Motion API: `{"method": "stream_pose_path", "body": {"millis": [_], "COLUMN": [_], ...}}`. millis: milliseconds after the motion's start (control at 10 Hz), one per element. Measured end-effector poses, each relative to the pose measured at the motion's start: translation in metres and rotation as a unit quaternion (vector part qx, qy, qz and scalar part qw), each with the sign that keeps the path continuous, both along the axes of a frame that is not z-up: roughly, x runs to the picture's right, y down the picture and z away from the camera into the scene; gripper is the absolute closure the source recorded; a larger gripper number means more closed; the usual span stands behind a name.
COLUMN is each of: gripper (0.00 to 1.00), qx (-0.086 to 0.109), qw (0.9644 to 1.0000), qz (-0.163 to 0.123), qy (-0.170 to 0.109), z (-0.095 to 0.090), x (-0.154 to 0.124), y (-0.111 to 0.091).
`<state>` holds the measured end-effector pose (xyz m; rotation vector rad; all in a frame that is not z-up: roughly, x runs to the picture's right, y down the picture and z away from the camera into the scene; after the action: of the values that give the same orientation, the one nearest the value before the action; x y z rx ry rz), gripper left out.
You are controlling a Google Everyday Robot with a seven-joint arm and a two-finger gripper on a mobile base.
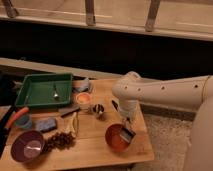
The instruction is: Wipe red bowl with brush
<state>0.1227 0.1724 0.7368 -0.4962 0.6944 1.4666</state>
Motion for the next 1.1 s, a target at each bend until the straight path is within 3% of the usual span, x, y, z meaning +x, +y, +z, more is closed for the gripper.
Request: {"method": "stream_pose_path", "body": {"millis": [300,600,800,1100], "gripper": [1.00,1.00,1.00,1.00], "qx": [0.009,0.013,0.015,0.024], "qw": [0.9991,0.9979,0.9980,0.9993], "qz": [-0.033,-0.050,-0.047,-0.026], "qy": [-0.024,-0.039,-0.039,-0.008], "z": [-0.003,0.005,0.016,0.030], "x": [-0.037,-0.053,-0.053,-0.030], "y": [-0.005,-0.015,-0.023,-0.041]}}
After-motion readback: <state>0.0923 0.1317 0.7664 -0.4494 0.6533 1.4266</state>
